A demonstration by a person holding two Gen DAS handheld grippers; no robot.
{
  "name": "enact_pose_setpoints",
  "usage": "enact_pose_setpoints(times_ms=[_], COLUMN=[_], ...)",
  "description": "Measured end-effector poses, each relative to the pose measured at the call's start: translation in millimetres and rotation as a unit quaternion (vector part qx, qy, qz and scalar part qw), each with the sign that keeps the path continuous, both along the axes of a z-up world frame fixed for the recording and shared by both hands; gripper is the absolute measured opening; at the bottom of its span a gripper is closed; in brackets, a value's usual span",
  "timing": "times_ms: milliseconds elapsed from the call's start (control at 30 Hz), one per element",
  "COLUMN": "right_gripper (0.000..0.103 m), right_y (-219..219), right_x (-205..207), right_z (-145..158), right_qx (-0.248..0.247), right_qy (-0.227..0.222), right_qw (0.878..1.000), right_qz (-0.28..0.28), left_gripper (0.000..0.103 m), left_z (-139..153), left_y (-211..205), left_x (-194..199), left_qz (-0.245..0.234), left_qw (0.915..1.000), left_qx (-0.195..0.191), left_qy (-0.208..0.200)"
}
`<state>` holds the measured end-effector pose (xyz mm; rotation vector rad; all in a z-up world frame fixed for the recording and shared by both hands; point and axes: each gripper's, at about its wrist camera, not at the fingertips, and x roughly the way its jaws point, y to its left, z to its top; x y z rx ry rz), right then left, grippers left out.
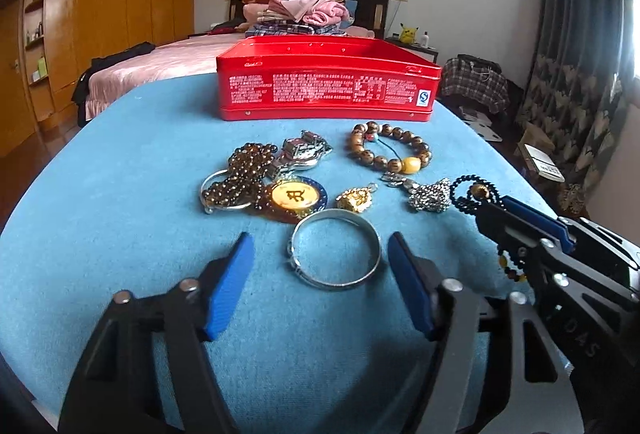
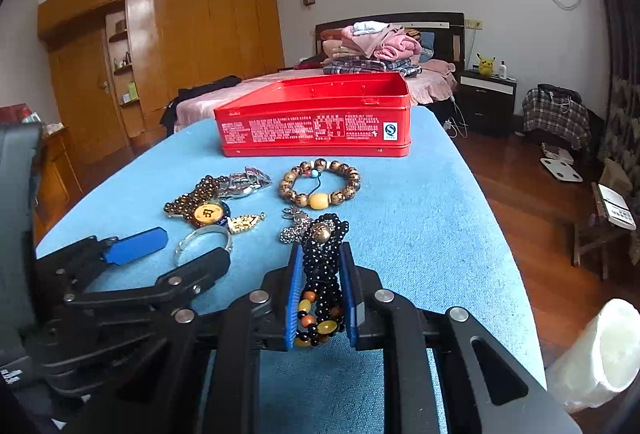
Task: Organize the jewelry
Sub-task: 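Grasp and lift the black bead bracelet with the right tool while the left tool approaches the silver bangle, then grasp the silver bangle with the left tool while the right tool carries the bracelet to the tin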
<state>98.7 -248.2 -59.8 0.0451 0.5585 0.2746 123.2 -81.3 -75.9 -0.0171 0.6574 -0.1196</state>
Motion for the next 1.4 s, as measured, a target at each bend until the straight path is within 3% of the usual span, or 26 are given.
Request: enact_pose_setpoints(times_ms=[133,467,867,1400], right_gripper=[0.018,0.018,0.018,0.018], right_y=[1,2,4,-4], right_x=[1,0,12,80], right_z=[-1,1,23,71], right_qx=[0.0,-0.008,-0.007,0.031], right_qy=[0.003,-0.001,-0.008,-0.025], right_qw=[1.0,1.0,1.0,0.999], right_qz=[-0.002,-0.005,-0.018,-0.034], left_gripper=[0.047,0.046,0.046,0.046], left_z=[-1,2,33,77], left_y=[-1,11,21,30], left_x=[-1,-6,3,71], left_qz=[-0.011,-0.002,0.009,0.017], left_qw=[0.9999,0.9997,0.9993,0.9972], left_qx=[0.002,-0.021,-0.008,-0.038], left_qy=[-0.004,-0.014,-0.036,-0.063])
